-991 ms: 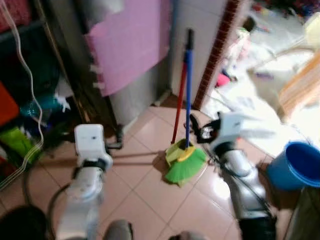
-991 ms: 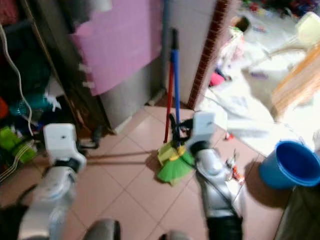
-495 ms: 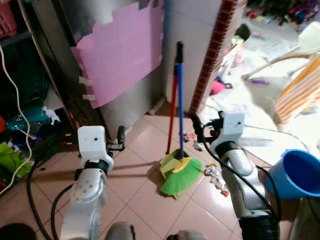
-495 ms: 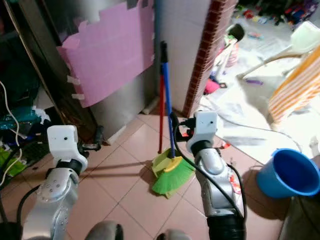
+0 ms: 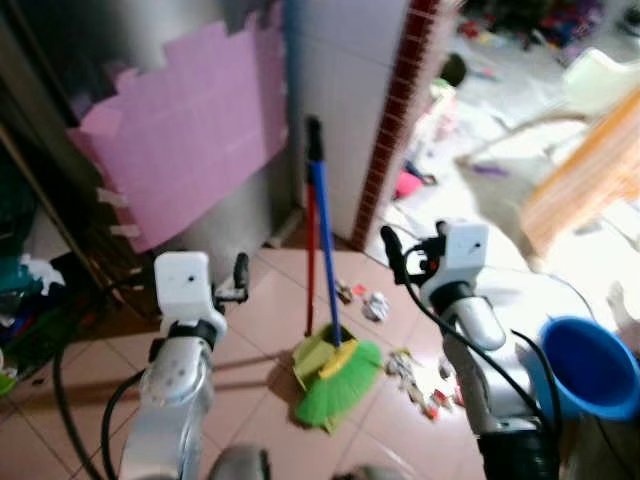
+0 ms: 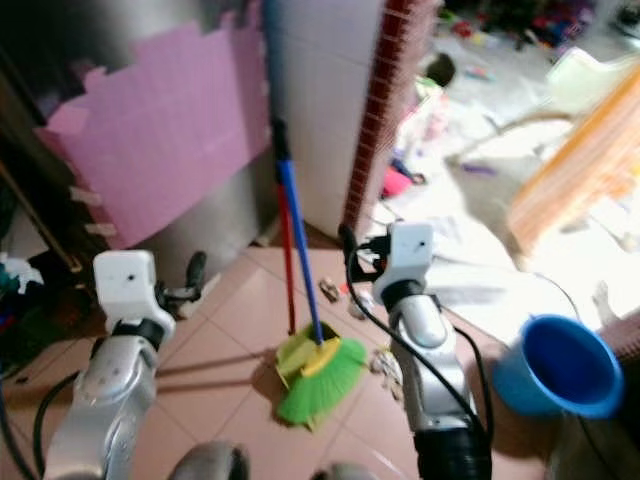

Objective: Sweep floor

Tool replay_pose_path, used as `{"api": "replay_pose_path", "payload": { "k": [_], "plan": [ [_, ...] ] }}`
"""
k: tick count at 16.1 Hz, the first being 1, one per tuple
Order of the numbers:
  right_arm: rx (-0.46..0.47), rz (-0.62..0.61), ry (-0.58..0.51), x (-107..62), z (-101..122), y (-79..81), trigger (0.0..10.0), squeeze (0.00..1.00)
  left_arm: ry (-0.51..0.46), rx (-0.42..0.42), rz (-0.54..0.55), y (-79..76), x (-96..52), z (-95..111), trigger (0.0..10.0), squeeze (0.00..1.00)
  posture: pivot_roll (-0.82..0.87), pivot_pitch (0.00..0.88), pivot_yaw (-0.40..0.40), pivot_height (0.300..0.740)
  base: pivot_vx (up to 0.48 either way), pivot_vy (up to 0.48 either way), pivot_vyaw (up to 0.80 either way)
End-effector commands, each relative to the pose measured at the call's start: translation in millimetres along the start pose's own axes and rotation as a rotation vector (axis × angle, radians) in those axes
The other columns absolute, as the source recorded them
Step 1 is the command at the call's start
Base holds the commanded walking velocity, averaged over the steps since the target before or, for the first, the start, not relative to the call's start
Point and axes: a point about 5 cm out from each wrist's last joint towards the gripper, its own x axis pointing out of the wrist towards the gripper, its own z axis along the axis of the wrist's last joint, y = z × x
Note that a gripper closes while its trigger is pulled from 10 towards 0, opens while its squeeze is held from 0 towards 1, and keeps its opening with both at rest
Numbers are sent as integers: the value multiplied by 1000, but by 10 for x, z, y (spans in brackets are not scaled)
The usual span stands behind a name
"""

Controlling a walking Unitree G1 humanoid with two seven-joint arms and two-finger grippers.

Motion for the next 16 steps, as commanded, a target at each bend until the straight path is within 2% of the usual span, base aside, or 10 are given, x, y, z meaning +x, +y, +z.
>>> {"api": "replay_pose_path", "payload": {
  "k": [1, 9, 12, 16],
  "plan": [
    [7, 17, 0, -4, 0, 41, 10000, 0, 0, 2, 14, 38, -15, 5, 10000, 0, 49, 131, -56, 740, 0, 0, 0],
    [4, 20, 6, -3, -22, 36, 10000, 0, 33, 20, 32, 90, -61, -59, 10000, 0, 59, 124, -58, 740, 0, 0, 0],
    [10, 21, 10, -1, -38, 44, 10000, 0, 76, 38, 10, 72, -81, -119, 10000, 0, 59, 124, -58, 740, 0, 0, 0],
    [13, 17, 17, -18, -58, 41, 10000, 0, 53, 52, 21, 87, -80, -98, 10000, 0, 59, 129, -57, 740, 0, 0, 0]
  ]
}}
